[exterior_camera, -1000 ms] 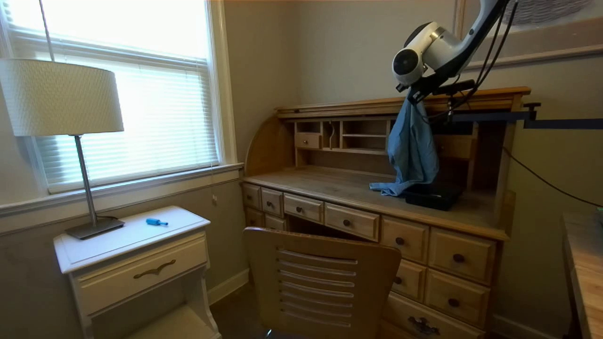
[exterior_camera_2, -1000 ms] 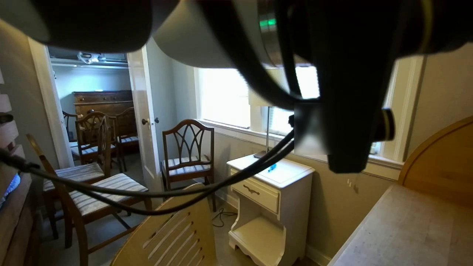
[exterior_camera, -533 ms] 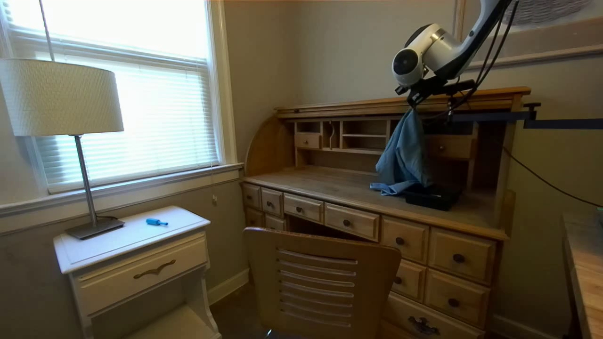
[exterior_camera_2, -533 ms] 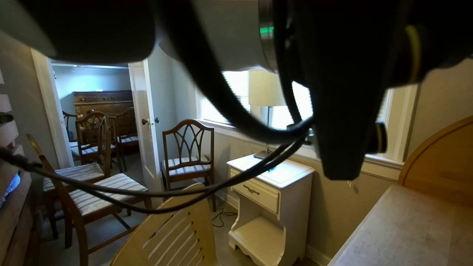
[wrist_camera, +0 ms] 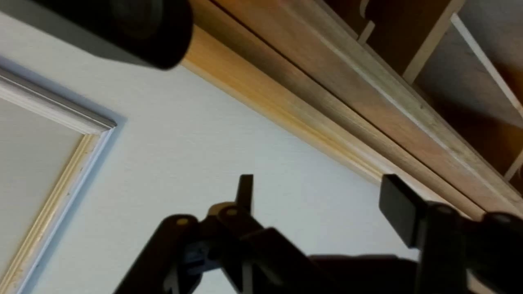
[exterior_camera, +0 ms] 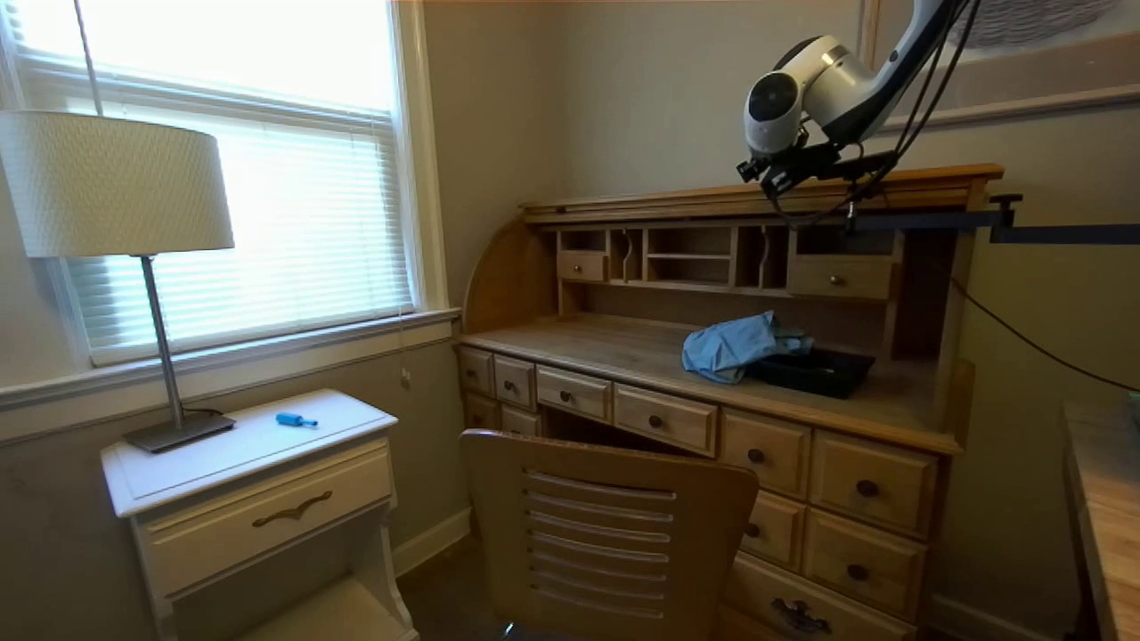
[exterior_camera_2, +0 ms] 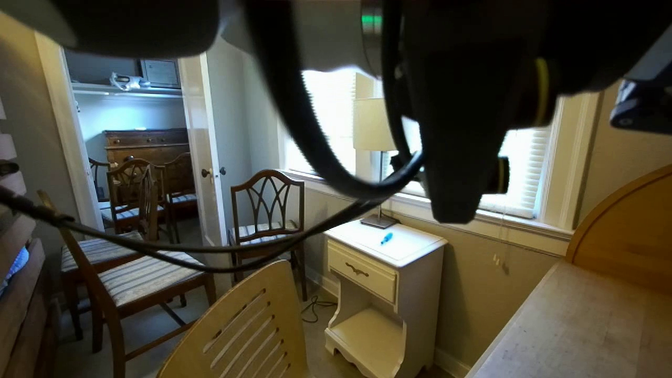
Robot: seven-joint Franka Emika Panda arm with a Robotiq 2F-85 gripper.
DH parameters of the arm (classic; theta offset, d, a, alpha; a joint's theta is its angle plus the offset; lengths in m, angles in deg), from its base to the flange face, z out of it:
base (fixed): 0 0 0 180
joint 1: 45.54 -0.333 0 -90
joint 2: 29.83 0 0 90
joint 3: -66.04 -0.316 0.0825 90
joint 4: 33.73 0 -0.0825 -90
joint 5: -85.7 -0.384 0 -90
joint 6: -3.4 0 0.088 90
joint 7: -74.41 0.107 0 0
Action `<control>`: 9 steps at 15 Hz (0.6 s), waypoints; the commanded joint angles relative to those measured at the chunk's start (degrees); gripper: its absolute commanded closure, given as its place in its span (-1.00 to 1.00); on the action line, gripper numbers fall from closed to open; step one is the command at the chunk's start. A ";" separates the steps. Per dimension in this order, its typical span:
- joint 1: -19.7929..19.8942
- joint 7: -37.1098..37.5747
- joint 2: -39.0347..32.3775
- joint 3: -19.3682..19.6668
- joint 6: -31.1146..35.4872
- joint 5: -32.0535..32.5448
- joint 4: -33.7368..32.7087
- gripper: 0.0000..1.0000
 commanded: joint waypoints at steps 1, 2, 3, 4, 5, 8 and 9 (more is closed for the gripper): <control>1.53 3.20 0.77 -1.60 5.92 0.32 -1.85 -1.00; 1.67 4.53 0.47 -1.87 8.30 0.53 -2.82 -1.00; 1.78 5.64 0.23 -2.13 10.76 0.58 -3.74 -1.00; 1.89 6.78 -0.08 -2.38 13.16 0.51 -4.71 -1.00; 2.10 7.96 -0.42 -2.74 16.29 0.41 -5.88 -1.00; 1.95 10.63 -1.71 -2.91 25.87 0.00 -9.33 -1.00; 1.97 10.32 -2.15 -3.09 29.40 -0.62 -10.52 -1.00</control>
